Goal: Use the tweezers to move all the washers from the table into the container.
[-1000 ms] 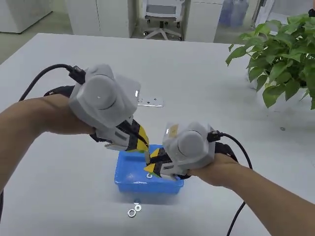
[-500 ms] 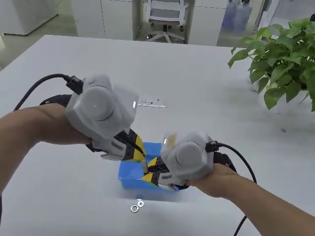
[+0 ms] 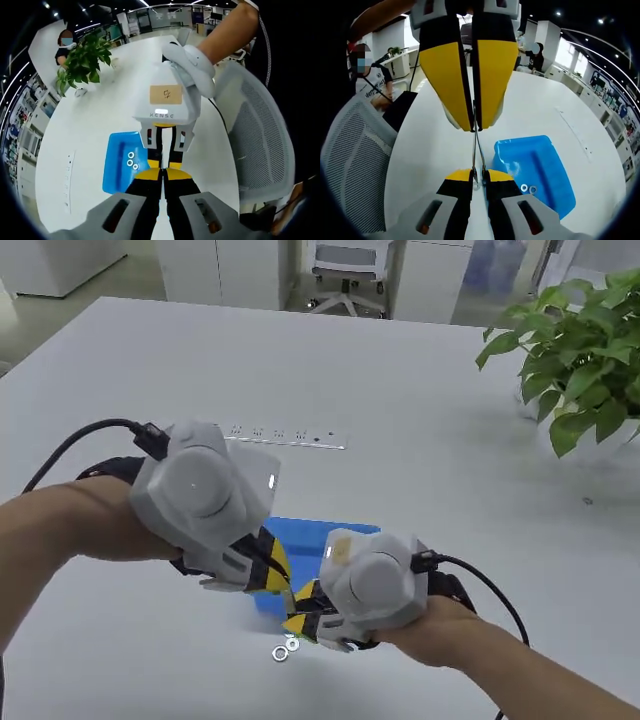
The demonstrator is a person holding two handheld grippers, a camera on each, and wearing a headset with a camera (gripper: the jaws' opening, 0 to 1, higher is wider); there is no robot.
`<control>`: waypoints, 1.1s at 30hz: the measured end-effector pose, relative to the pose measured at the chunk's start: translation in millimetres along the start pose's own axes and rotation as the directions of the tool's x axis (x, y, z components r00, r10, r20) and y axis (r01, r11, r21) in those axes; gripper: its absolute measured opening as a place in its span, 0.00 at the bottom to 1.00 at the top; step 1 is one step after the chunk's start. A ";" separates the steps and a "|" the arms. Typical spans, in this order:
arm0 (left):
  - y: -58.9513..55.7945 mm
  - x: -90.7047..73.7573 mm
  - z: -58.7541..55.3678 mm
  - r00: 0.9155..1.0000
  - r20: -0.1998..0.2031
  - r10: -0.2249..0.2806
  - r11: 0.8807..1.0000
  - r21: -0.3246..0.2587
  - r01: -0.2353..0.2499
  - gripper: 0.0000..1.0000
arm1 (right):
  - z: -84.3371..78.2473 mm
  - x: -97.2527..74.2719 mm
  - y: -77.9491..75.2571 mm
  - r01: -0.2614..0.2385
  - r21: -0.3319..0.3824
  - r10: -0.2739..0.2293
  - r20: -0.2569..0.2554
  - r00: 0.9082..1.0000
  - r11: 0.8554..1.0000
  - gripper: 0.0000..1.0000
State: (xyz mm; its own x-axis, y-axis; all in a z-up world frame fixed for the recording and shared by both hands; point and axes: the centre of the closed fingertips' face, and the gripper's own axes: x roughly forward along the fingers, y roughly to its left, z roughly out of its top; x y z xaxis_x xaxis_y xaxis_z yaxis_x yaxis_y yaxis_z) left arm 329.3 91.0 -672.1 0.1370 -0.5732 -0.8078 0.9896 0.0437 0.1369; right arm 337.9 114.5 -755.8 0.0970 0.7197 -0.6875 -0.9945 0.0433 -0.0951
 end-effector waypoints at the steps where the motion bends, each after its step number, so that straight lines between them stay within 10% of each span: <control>1: -1.1 0.8 -1.1 1.000 0.001 -0.002 1.000 -0.003 0.002 0.05 | -1.0 1.7 1.8 -0.001 0.000 0.001 0.002 1.000 1.000 0.11; 33: -19.7 22.4 -29.2 0.998 -0.029 -0.057 0.998 -0.038 0.056 0.05 | -17.7 29.7 24.5 -0.063 0.047 0.063 -0.008 0.998 0.997 0.12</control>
State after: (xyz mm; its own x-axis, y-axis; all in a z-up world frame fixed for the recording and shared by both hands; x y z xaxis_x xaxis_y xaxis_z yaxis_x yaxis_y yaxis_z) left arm 314.1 101.2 -709.6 0.0818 -0.5504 -0.8309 0.9966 0.0426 0.0700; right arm 317.0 124.7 -791.4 0.0345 0.7156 -0.6977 -0.9994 0.0306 -0.0180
